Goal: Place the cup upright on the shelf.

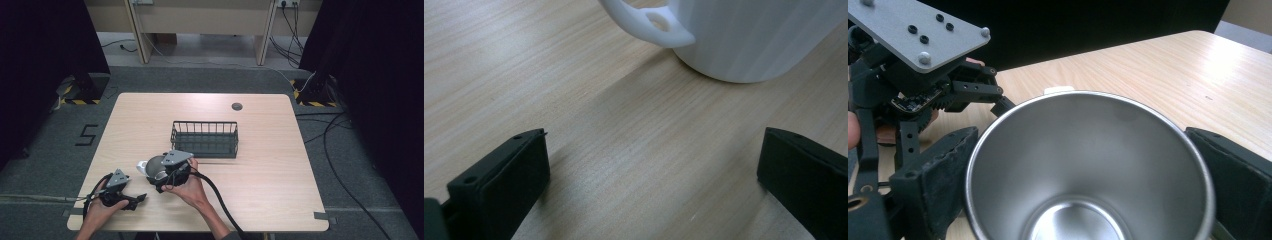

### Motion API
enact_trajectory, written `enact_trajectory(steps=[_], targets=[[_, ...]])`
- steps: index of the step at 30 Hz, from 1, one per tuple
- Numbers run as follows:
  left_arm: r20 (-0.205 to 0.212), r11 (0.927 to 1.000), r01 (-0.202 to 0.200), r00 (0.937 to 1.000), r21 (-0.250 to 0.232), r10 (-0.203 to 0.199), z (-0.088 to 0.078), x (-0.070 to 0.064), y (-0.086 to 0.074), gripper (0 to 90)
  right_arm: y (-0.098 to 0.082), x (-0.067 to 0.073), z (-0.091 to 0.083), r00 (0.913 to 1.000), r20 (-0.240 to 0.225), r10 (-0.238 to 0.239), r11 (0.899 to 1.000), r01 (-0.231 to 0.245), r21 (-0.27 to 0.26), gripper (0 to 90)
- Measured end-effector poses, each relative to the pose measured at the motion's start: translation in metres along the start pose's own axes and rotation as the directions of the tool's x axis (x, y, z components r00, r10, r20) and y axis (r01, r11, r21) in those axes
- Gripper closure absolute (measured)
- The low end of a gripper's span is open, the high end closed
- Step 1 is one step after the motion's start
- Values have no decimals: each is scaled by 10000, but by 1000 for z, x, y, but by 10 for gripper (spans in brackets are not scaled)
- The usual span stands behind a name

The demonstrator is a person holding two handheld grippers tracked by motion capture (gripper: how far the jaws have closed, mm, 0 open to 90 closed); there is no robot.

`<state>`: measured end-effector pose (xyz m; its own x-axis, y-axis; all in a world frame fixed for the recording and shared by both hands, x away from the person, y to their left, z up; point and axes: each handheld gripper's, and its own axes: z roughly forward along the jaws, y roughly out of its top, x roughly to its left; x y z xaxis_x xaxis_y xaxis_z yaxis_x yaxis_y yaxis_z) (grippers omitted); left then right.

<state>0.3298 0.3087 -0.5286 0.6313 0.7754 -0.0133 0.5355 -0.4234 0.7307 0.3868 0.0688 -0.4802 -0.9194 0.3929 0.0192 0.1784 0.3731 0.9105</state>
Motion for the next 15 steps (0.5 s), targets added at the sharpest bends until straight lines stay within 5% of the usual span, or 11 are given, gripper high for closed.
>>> enact_trajectory(steps=[10,15], targets=[[10,10000,-1,10000,6,1,0,0,0,0,1,-2,0,9999,-122,-26,9999,24,-124,59],[7,10000,-3,10000,6,3,0,0,0,0,9,-7,-14,9997,-133,195,9986,-201,-499,61]])
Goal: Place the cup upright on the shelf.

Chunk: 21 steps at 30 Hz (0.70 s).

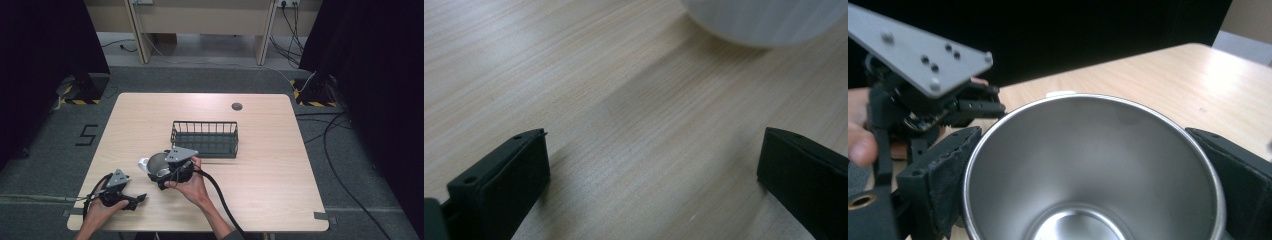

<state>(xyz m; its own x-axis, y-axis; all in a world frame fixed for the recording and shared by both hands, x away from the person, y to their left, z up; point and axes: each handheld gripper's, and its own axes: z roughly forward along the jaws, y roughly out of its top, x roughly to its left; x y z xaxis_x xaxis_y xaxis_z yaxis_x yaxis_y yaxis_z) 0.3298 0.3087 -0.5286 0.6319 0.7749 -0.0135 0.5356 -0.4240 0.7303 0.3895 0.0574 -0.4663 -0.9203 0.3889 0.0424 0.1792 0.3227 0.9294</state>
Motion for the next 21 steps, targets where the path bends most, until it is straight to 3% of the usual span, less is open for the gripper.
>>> enact_trajectory(steps=[11,21], targets=[[-22,10000,0,10000,-11,0,0,0,0,0,20,-14,-33,9989,396,-255,9997,256,-26,61],[-24,10000,20,10000,-46,-20,0,0,0,0,27,-22,-48,9985,539,-126,9999,130,-62,61]])
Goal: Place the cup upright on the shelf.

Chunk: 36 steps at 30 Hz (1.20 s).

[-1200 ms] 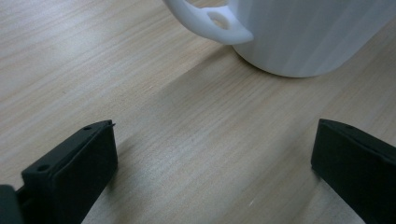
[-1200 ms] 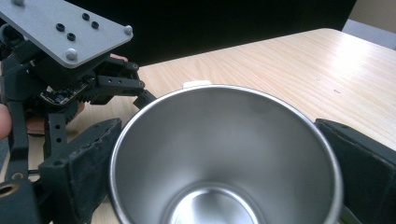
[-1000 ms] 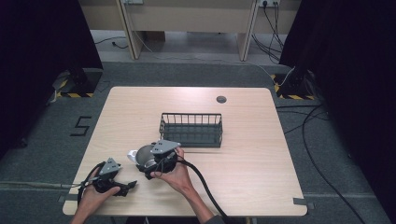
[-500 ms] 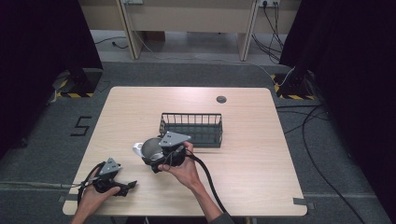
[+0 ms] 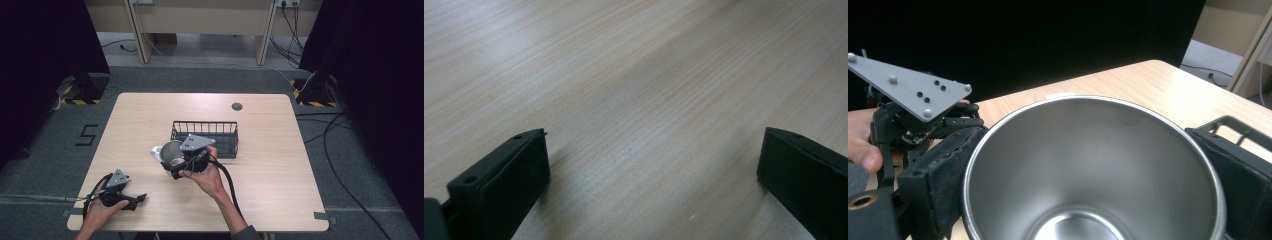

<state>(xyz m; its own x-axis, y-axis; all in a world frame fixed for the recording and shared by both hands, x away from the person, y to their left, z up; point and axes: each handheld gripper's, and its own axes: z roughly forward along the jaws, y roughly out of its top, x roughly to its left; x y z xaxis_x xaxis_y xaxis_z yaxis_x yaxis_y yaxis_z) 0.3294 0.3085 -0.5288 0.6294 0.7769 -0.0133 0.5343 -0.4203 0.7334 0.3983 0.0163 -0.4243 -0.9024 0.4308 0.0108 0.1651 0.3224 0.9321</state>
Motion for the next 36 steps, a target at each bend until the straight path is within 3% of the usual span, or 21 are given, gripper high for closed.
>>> enact_trajectory(steps=[24,28,36], targets=[[9,10000,-9,10000,39,9,0,0,0,0,46,-37,-48,9972,742,-99,9997,115,-210,62],[7,10000,-14,10000,42,14,0,0,0,0,56,-51,-56,9951,971,-194,9996,213,-182,62],[7,10000,7,10000,23,-7,0,0,0,0,58,-75,-61,9925,1218,-105,9999,108,-18,62]])
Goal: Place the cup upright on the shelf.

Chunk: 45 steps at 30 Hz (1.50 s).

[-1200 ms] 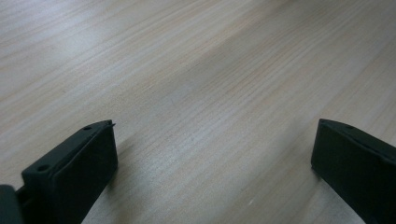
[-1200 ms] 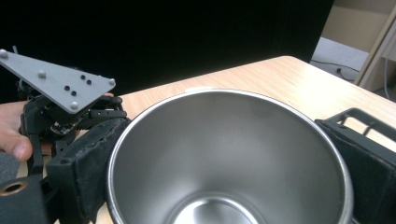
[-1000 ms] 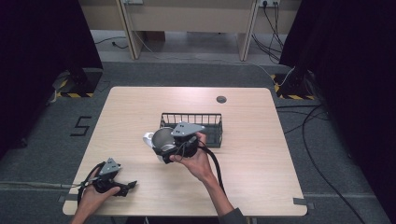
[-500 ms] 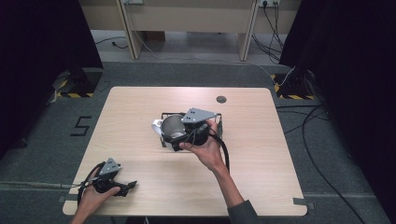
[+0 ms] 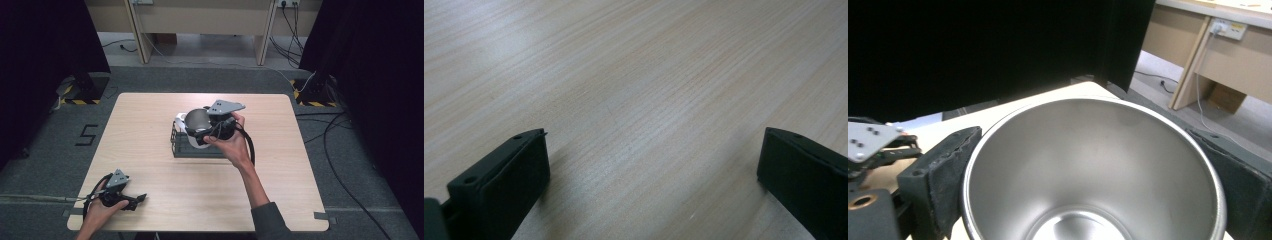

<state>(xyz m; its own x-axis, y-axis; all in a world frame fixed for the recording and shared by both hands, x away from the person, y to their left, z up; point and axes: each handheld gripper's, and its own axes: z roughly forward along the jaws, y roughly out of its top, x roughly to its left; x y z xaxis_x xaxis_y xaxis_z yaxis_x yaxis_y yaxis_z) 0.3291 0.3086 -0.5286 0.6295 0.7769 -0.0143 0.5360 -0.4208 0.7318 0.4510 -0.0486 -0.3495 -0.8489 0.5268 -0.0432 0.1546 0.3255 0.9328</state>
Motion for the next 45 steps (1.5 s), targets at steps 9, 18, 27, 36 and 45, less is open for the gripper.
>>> enact_trajectory(steps=[9,18,27,36,45], targets=[[-11,10000,-9,10000,-13,9,0,0,0,0,-7,-32,9,9998,135,157,9999,-157,16,62],[-15,10000,-16,10000,-14,16,0,0,0,0,-18,-48,20,9999,-81,105,9997,-103,211,62],[-13,10000,0,10000,-15,0,0,0,0,0,-28,-59,24,9999,-123,106,9989,-101,464,62],[-5,10000,-29,10000,15,29,0,0,0,0,-37,-62,31,9996,-248,131,9967,-110,810,62],[-6,10000,-28,10000,14,28,0,0,0,0,-55,-68,31,9985,-169,521,9937,-501,1002,61]])
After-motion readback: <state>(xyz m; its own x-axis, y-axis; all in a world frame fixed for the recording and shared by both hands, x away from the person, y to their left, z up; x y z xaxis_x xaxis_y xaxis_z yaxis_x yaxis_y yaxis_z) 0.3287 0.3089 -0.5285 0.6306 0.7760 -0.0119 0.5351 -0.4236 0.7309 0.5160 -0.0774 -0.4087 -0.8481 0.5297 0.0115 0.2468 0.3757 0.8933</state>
